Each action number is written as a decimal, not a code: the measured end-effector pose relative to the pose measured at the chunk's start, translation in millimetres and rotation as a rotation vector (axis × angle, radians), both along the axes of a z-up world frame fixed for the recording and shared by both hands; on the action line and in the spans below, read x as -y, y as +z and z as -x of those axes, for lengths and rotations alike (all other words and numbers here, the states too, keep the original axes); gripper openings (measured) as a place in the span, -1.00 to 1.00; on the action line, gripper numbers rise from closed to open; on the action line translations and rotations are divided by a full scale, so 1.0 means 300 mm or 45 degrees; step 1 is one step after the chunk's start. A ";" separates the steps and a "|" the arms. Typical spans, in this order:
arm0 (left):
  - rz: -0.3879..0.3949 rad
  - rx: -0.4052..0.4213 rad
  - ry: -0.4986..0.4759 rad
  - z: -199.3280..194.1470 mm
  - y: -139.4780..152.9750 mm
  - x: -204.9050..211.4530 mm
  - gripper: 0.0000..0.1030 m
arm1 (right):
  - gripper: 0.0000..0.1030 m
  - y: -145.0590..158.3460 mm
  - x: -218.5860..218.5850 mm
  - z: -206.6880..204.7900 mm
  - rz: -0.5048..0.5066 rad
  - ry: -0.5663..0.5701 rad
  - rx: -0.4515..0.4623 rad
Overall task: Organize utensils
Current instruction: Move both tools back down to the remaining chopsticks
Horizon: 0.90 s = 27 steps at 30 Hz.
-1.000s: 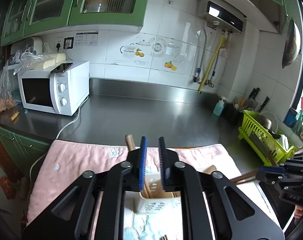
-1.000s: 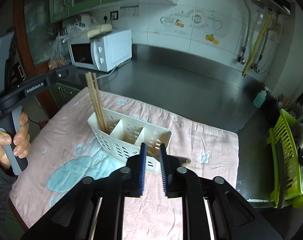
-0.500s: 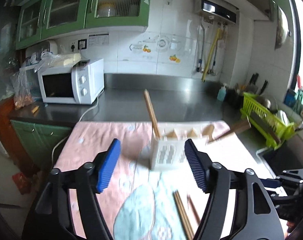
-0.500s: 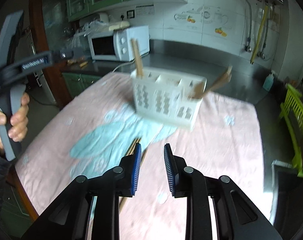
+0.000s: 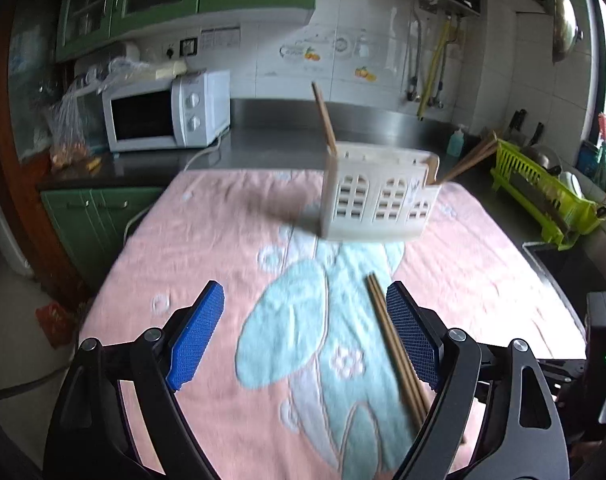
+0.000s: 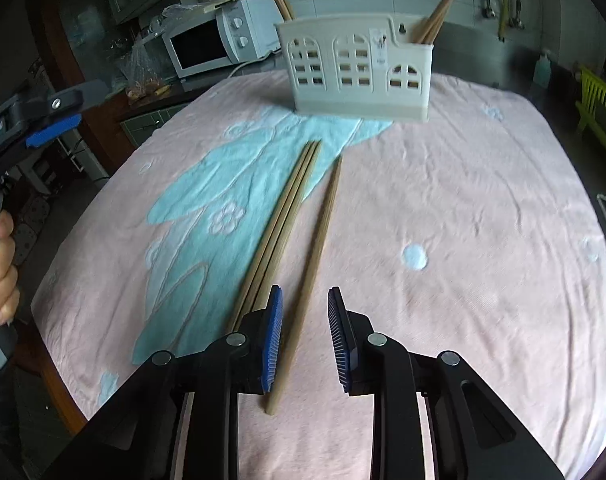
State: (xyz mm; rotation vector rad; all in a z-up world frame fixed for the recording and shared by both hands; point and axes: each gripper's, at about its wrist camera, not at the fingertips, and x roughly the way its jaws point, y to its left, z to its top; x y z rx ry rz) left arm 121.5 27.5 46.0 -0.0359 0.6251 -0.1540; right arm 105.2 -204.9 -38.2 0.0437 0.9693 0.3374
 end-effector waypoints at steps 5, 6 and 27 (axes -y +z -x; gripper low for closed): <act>-0.053 -0.050 0.014 0.028 -0.073 0.005 0.61 | -0.57 -0.039 -0.035 0.003 0.006 -0.010 -0.018; -0.063 -0.061 0.008 0.033 -0.087 0.011 0.61 | -0.57 -0.042 -0.039 0.003 0.027 -0.012 -0.014; -0.081 -0.313 -0.142 0.076 -0.337 0.165 0.50 | -0.86 -0.092 0.001 0.007 0.076 -0.051 -0.018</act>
